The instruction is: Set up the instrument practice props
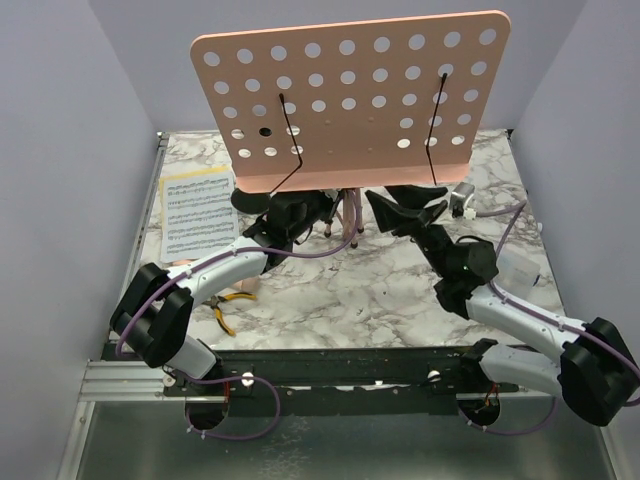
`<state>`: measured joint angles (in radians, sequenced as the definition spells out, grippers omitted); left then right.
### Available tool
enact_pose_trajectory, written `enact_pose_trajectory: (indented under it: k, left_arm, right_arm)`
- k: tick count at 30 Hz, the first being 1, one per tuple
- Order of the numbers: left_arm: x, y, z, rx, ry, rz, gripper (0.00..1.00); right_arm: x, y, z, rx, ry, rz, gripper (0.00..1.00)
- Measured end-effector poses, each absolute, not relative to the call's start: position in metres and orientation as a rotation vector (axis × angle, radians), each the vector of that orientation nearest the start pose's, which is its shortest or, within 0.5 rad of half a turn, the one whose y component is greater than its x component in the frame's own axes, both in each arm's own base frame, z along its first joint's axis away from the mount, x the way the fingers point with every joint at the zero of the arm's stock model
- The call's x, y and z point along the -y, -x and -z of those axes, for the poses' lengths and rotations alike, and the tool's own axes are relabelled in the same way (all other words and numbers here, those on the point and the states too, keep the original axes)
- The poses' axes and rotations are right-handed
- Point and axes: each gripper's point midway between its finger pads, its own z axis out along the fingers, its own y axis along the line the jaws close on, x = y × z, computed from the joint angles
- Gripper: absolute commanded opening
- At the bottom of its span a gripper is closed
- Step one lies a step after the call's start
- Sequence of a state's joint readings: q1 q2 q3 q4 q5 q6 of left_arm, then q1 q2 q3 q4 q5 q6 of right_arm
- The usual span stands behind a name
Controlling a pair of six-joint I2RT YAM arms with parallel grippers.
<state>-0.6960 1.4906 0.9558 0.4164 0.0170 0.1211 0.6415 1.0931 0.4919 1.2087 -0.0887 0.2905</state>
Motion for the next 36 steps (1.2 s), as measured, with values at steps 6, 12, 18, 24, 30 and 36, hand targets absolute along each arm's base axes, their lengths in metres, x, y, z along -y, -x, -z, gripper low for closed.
enact_pose_trajectory:
  k: [6,12,18,24,30,36]
  left_arm:
    - [0.309,-0.372,-0.233,-1.561,-0.692,0.447,0.0]
    - [0.308,-0.371,-0.234,-1.561,-0.684,0.442,0.0]
    - [0.306,-0.365,-0.234,-1.559,-0.696,0.422,0.0]
    - [0.301,-0.356,-0.233,-1.546,-0.708,0.405,0.0]
    - [0.299,-0.345,-0.234,-1.546,-0.765,0.415,0.0]
    - [0.307,-0.329,-0.232,-1.538,-0.863,0.491,0.0]
  right_arm:
    - [-0.26,-0.284,-0.375,-0.968,0.289,-0.796,0.44]
    - [-0.269,-0.304,-0.369,-0.973,0.256,-0.644,0.41]
    - [-0.262,-0.32,-0.39,-0.958,0.191,-0.548,0.36]
    - [-0.262,-0.323,-0.385,-0.973,0.188,-0.533,0.48]
    - [-0.272,-0.316,-0.383,-0.965,0.255,-0.567,0.54]
    - [-0.27,-0.305,-0.389,-0.955,0.314,-0.579,0.54]
